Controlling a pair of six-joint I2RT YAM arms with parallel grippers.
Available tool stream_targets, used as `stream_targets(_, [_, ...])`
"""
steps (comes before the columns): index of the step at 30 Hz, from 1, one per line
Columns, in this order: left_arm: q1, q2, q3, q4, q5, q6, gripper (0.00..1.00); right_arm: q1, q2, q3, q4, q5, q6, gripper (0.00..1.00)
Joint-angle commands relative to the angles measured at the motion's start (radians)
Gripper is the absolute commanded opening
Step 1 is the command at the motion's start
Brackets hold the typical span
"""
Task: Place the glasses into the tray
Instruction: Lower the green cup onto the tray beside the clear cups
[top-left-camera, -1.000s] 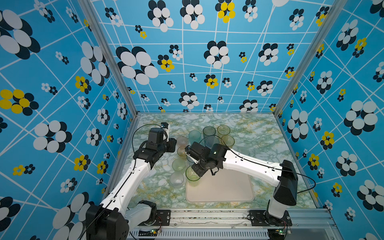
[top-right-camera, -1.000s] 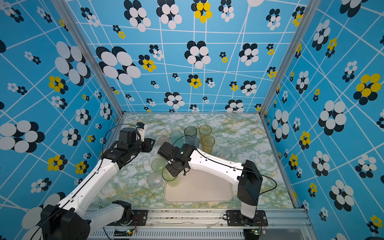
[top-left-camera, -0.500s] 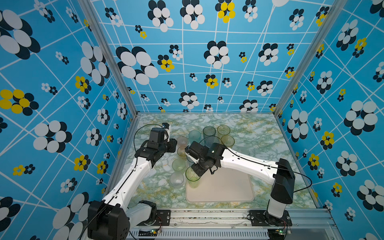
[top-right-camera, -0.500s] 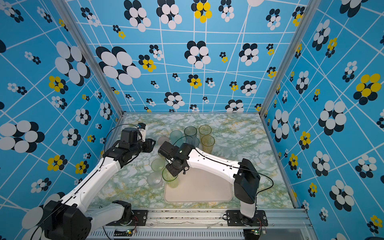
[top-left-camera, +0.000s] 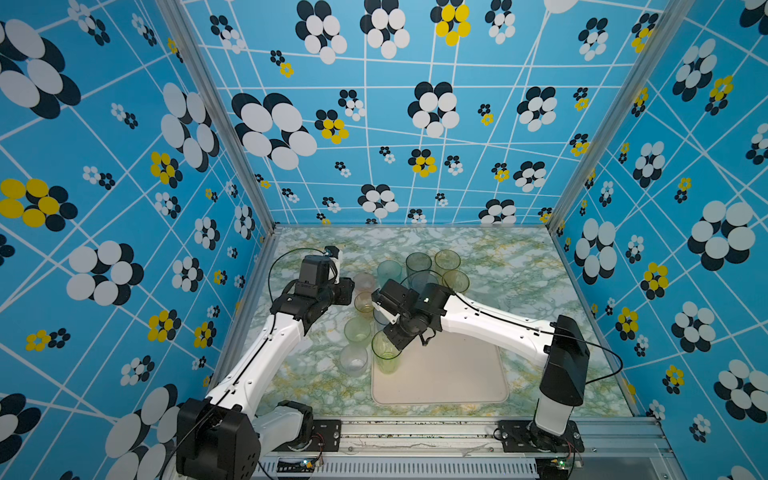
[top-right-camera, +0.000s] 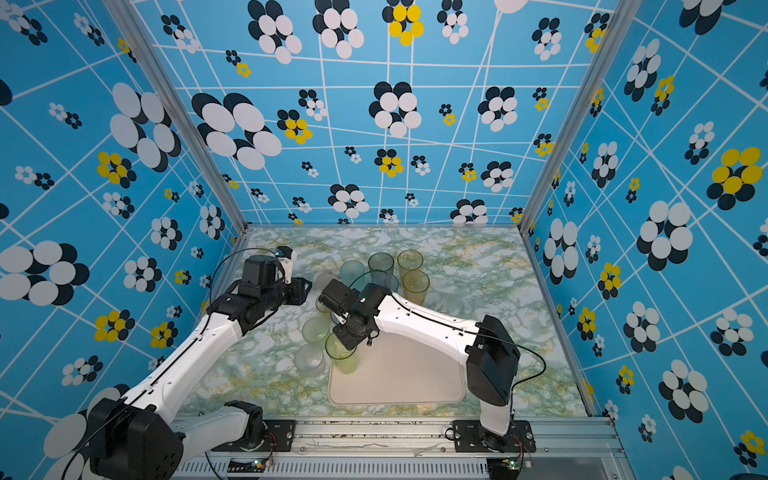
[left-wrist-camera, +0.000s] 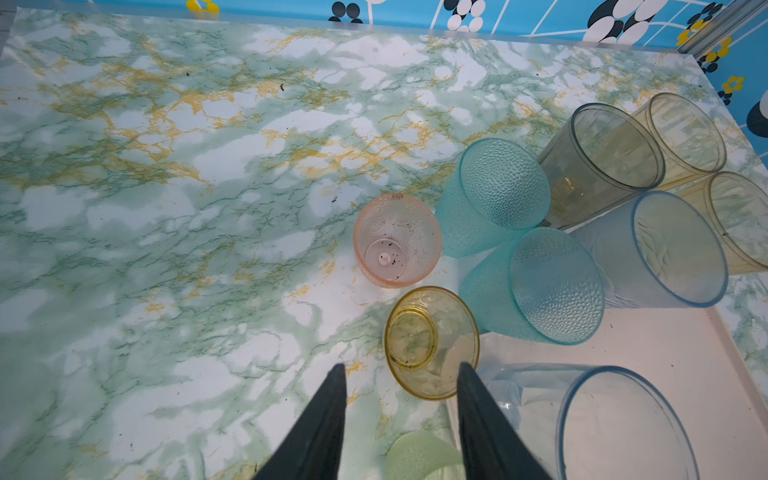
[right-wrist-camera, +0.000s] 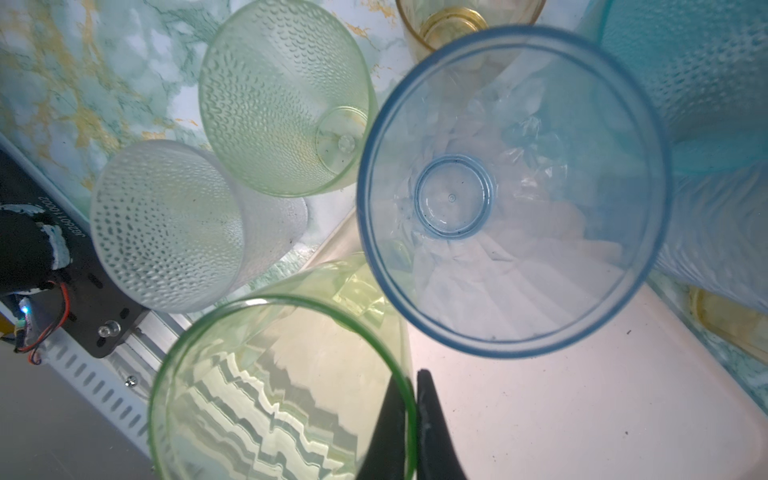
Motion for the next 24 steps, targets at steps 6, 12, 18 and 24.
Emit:
stream_targets(6, [0.010,0.008,0.021,-0.010,0.012,0.021,0.45,-0.018,0.019,0.005,0.034,-0.024,0.002,0.00])
stream_targets(12, [0.010,0.010,0.020,-0.010,0.014,0.021,0.45,-0.018,0.023,0.005,0.025,-0.039,0.000,0.00])
stream_targets(18, [0.010,0.011,0.017,-0.009,0.016,0.021,0.45,-0.017,0.025,0.000,0.009,-0.050,-0.003,0.03])
stream_targets(24, [0.010,0.010,0.019,-0.012,0.016,0.021,0.45,-0.018,0.025,-0.001,0.008,-0.051,-0.004,0.06])
